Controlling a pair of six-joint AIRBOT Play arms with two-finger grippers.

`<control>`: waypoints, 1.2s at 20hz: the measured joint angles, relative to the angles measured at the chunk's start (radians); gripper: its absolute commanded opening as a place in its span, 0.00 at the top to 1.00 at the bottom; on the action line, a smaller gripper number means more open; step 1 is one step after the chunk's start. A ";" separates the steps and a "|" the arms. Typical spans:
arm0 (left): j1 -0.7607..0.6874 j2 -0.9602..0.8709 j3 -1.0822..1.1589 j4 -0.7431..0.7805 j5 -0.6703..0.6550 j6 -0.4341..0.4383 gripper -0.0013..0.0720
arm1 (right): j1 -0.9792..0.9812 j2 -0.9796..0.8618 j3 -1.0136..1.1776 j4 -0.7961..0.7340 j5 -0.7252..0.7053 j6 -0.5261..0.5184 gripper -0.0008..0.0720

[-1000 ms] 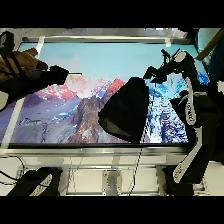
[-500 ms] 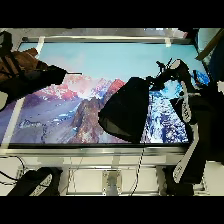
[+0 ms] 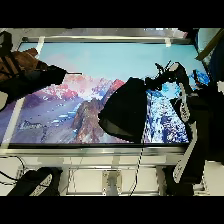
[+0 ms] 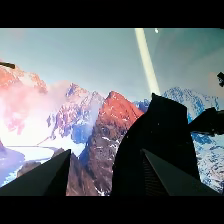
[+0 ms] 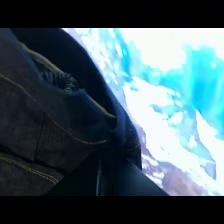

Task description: Fold the clothes and pants, and hang the long-sleeved shirts on hangers.

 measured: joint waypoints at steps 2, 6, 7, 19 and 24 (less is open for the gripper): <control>0.000 0.000 0.000 0.000 0.000 0.000 0.32 | -0.005 0.009 0.000 -0.016 0.000 0.002 0.95; 0.000 0.000 0.000 0.000 0.000 0.000 0.32 | -0.041 0.069 0.000 -0.105 0.057 0.039 0.95; 0.000 0.000 0.000 0.000 0.000 0.000 0.32 | -0.054 0.093 0.000 -0.130 0.085 0.047 0.95; 0.000 0.001 0.000 0.008 -0.032 0.000 0.32 | -0.178 0.585 -0.644 -0.207 0.014 0.141 0.95; 0.000 0.001 0.000 0.014 -0.050 0.000 0.32 | -0.129 0.778 -1.099 0.249 -0.313 0.057 0.95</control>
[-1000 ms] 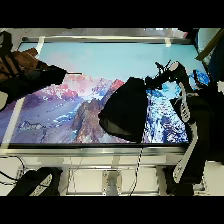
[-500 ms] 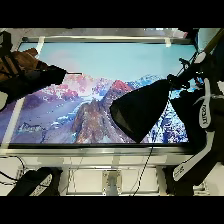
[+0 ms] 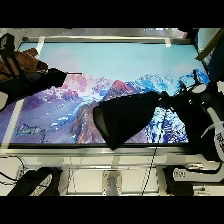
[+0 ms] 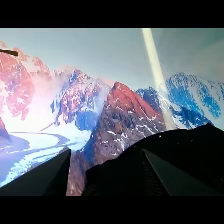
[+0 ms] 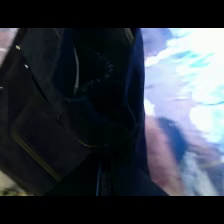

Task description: Fold the clothes and pants, and hang the long-sleeved shirts on hangers.

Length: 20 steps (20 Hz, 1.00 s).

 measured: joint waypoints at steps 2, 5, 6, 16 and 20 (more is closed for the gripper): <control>0.000 0.000 0.000 0.000 -0.003 0.000 0.32 | 0.072 0.027 -0.129 0.198 -0.130 -0.050 0.95; 0.000 0.000 0.000 0.001 -0.005 0.000 0.32 | 0.211 0.046 -0.252 0.556 -0.357 -0.149 0.95; 0.000 0.000 0.000 0.001 -0.006 0.000 0.32 | 0.254 0.050 -0.274 0.689 -0.435 -0.193 0.95; 0.000 0.000 0.000 0.002 -0.029 0.001 0.32 | 0.332 0.059 -0.315 1.199 -0.549 -0.557 0.46; 0.000 0.000 0.000 0.002 -0.038 0.001 0.32 | 0.171 0.059 -0.216 0.917 -0.225 -0.542 0.46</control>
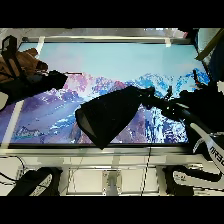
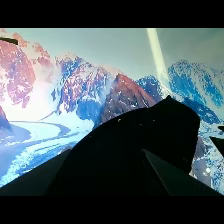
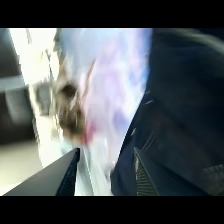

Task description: Fold the clothes and pants, and hang the long-sleeved shirts on hangers.

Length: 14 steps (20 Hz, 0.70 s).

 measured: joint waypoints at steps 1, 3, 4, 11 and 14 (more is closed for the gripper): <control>0.000 0.000 0.000 0.000 -0.002 0.000 0.32 | -0.042 0.000 0.046 -0.124 0.058 0.041 0.45; 0.000 0.000 0.000 0.000 -0.004 0.000 0.32 | -0.108 -0.012 0.158 -0.407 0.135 0.144 0.34; 0.000 0.000 0.000 0.000 -0.005 0.000 0.32 | -0.131 -0.030 0.224 -0.545 0.174 0.189 0.34; 0.000 0.000 0.000 -0.006 -0.006 0.000 0.32 | -0.172 -0.438 0.810 -0.980 0.591 0.318 0.23; 0.000 0.000 0.000 -0.011 -0.006 -0.001 0.32 | -0.169 -0.584 0.969 -1.017 0.684 0.330 0.05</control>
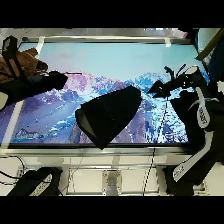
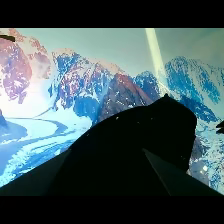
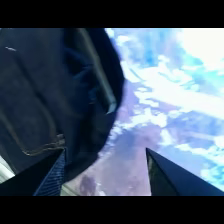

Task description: Fold the clothes and pants, and hang the long-sleeved shirts on hangers.

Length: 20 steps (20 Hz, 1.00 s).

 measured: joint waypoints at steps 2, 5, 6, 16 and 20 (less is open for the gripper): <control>0.000 0.000 0.000 -0.002 0.000 0.000 0.32 | 0.000 -0.053 0.054 -0.007 0.024 0.002 0.05; 0.000 0.000 0.000 -0.005 0.000 0.000 0.32 | 0.001 -0.088 0.089 0.053 0.015 0.001 0.05; 0.000 0.000 0.000 -0.005 0.000 0.000 0.32 | 0.003 -0.094 0.095 0.083 0.008 -0.006 0.05; 0.000 0.000 0.000 -0.005 0.000 0.000 0.32 | 0.123 -0.162 0.123 0.083 -0.086 -0.015 0.06; 0.000 0.000 0.000 -0.005 0.000 0.000 0.32 | 0.155 -0.173 0.129 0.000 -0.075 0.014 0.07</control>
